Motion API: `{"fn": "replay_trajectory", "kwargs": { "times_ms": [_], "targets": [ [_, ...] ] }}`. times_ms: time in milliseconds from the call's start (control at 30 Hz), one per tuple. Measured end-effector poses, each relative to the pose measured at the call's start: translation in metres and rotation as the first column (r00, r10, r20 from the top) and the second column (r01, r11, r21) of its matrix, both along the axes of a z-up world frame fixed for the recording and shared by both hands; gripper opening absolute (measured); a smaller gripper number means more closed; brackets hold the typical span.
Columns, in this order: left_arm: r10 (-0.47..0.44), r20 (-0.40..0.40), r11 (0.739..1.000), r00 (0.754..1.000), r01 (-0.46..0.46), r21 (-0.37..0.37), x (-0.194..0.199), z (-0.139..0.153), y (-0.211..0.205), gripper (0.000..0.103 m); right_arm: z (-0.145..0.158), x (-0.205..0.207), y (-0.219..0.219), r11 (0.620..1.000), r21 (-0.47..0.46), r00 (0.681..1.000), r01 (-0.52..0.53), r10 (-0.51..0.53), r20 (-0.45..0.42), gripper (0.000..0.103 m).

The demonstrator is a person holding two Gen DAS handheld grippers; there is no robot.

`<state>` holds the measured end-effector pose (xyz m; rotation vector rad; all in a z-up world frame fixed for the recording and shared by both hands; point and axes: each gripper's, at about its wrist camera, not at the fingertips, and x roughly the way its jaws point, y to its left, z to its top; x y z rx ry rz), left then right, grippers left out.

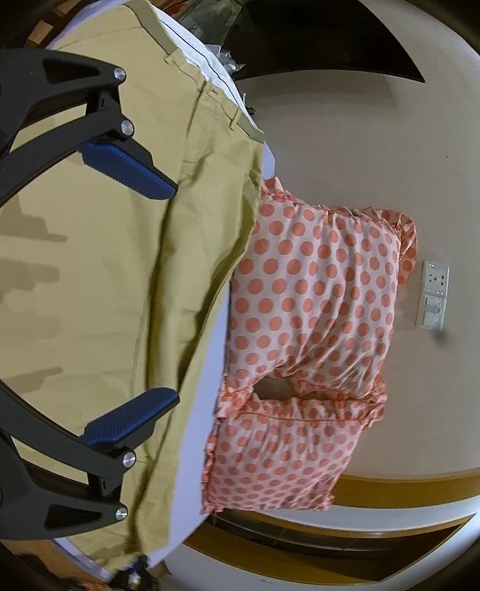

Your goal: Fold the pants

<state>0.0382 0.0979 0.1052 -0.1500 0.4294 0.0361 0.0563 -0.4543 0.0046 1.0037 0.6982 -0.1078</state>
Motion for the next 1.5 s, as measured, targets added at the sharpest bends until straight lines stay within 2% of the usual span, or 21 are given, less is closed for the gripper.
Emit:
{"fn": "replay_trajectory", "kwargs": {
  "times_ms": [67, 233, 267, 300, 333, 433, 533, 633, 700, 767, 800, 833, 867, 900, 933, 967, 1033, 1100, 1167, 1300, 1500],
  "targets": [
    [0.008, -0.017, 1.000, 1.000, -0.008, 0.004, 0.008, 0.004, 0.006, 0.101, -0.006, -0.004, 0.002, 1.000, 0.023, 0.999, -0.010, 0.010, -0.043, 0.057],
    [-0.026, -0.060, 0.998, 0.998, 0.023, -0.057, 0.027, 0.005, 0.028, 0.101, -0.010, -0.003, 0.010, 0.999, 0.018, 0.999, -0.028, 0.028, -0.024, 0.057],
    [-0.034, -0.068, 0.997, 0.997, 0.029, -0.077, 0.032, 0.004, 0.031, 0.101, -0.011, 0.001, 0.010, 1.000, 0.015, 1.000, -0.024, 0.025, -0.012, 0.050],
    [-0.044, -0.076, 0.994, 0.996, 0.036, -0.104, 0.039, 0.003, 0.035, 0.101, -0.014, 0.004, 0.009, 1.000, 0.011, 1.000, -0.019, 0.019, 0.000, 0.021],
    [-0.060, -0.083, 0.989, 0.995, 0.048, -0.142, 0.050, 0.003, 0.040, 0.101, -0.020, 0.009, 0.008, 1.000, 0.017, 1.000, -0.022, 0.022, 0.022, 0.002],
    [-0.077, -0.111, 0.981, 0.991, 0.055, -0.187, 0.081, 0.003, 0.048, 0.101, -0.026, 0.004, -0.002, 0.998, 0.061, 0.992, -0.006, -0.002, 0.130, 0.002],
    [-0.048, -0.213, 0.977, 0.976, 0.002, -0.215, 0.130, -0.005, 0.061, 0.097, -0.018, -0.009, -0.009, 0.998, 0.065, 0.974, 0.012, -0.027, 0.223, 0.002],
    [-0.045, -0.323, 0.953, 0.945, -0.057, -0.299, 0.185, -0.024, 0.075, 0.090, -0.011, -0.014, -0.013, 0.997, 0.071, 0.966, 0.006, -0.025, 0.257, 0.002],
    [-0.028, -0.365, 0.945, 0.930, -0.095, -0.313, 0.209, -0.032, 0.078, 0.086, -0.008, -0.015, -0.013, 0.997, 0.075, 0.962, 0.000, -0.021, 0.273, 0.002],
    [0.004, -0.406, 0.952, 0.914, -0.127, -0.277, 0.231, -0.041, 0.078, 0.075, -0.005, -0.015, -0.012, 0.998, 0.063, 0.960, -0.005, -0.013, 0.280, 0.002],
    [0.024, -0.433, 0.953, 0.901, -0.151, -0.262, 0.240, -0.047, 0.081, 0.056, -0.003, -0.014, -0.011, 0.998, 0.058, 0.960, -0.006, -0.010, 0.281, 0.002],
    [0.041, -0.462, 0.947, 0.886, -0.182, -0.266, 0.249, -0.055, 0.087, 0.028, -0.004, -0.014, -0.011, 0.998, 0.056, 0.959, -0.008, -0.008, 0.285, 0.002],
    [0.046, -0.479, 0.936, 0.877, -0.205, -0.286, 0.254, -0.061, 0.094, 0.011, -0.004, -0.013, -0.011, 0.998, 0.057, 0.958, -0.009, -0.008, 0.287, 0.002],
    [0.039, -0.483, 0.919, 0.875, -0.221, -0.327, 0.254, -0.066, 0.102, 0.006, -0.006, -0.012, -0.012, 0.998, 0.063, 0.957, -0.010, -0.009, 0.291, 0.002],
    [0.031, -0.467, 0.900, 0.884, -0.228, -0.373, 0.247, -0.069, 0.108, 0.004, -0.007, -0.011, -0.012, 0.998, 0.069, 0.956, -0.008, -0.012, 0.293, 0.002],
    [0.034, -0.451, 0.896, 0.892, -0.228, -0.382, 0.238, -0.066, 0.110, 0.003, -0.007, -0.012, -0.013, 0.997, 0.072, 0.955, -0.007, -0.015, 0.296, 0.002],
    [0.042, -0.397, 0.911, 0.917, -0.198, -0.362, 0.208, -0.051, 0.108, 0.003, -0.003, -0.018, -0.015, 0.997, 0.075, 0.950, 0.001, -0.025, 0.311, 0.002],
    [0.033, -0.298, 0.931, 0.954, -0.138, -0.338, 0.147, -0.026, 0.105, 0.003, 0.004, -0.028, -0.018, 0.998, 0.066, 0.942, 0.015, -0.037, 0.333, 0.002],
    [0.026, -0.236, 0.941, 0.971, -0.103, -0.324, 0.087, -0.012, 0.105, 0.004, 0.012, -0.043, -0.024, 0.998, 0.059, 0.934, 0.035, -0.054, 0.354, 0.002],
    [0.044, -0.228, 0.946, 0.973, -0.114, -0.305, -0.015, -0.025, 0.102, 0.008, 0.010, -0.072, -0.028, 0.997, 0.049, 0.937, 0.056, -0.069, 0.342, 0.002],
    [0.058, -0.271, 0.918, 0.961, -0.158, -0.363, -0.078, -0.071, 0.096, 0.007, -0.018, -0.092, -0.030, 0.994, 0.066, 0.955, 0.084, -0.100, 0.279, 0.002]
  ]
}}
